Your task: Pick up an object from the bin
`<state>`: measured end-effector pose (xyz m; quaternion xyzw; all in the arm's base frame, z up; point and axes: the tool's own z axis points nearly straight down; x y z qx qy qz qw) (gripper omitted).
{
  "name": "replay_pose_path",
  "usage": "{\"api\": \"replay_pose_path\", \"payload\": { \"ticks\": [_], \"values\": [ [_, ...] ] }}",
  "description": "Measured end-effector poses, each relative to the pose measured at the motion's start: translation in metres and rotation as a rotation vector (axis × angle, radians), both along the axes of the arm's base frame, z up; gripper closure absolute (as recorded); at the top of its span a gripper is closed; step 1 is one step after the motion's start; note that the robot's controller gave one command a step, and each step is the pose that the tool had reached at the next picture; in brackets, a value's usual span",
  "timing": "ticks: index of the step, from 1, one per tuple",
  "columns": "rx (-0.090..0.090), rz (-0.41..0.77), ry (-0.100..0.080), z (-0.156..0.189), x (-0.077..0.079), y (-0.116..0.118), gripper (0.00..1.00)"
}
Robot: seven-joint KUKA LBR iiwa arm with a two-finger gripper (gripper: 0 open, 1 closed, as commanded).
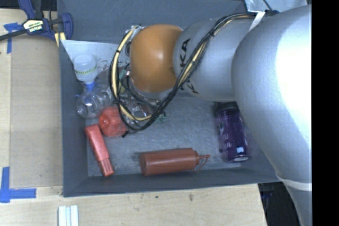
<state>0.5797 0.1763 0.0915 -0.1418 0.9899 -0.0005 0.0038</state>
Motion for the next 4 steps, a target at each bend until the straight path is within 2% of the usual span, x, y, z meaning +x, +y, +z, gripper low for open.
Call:
{"api": "replay_pose_path", "payload": {
  "ticks": [1,3,4],
  "values": [
    [-0.025,-0.002,-0.006,0.002,-0.005,0.014,1.0],
    [-0.022,-0.002,-0.003,0.001,-0.006,0.015,1.0],
    [0.001,0.025,0.003,0.138,-0.025,-0.002,1.0]
  ]
}}
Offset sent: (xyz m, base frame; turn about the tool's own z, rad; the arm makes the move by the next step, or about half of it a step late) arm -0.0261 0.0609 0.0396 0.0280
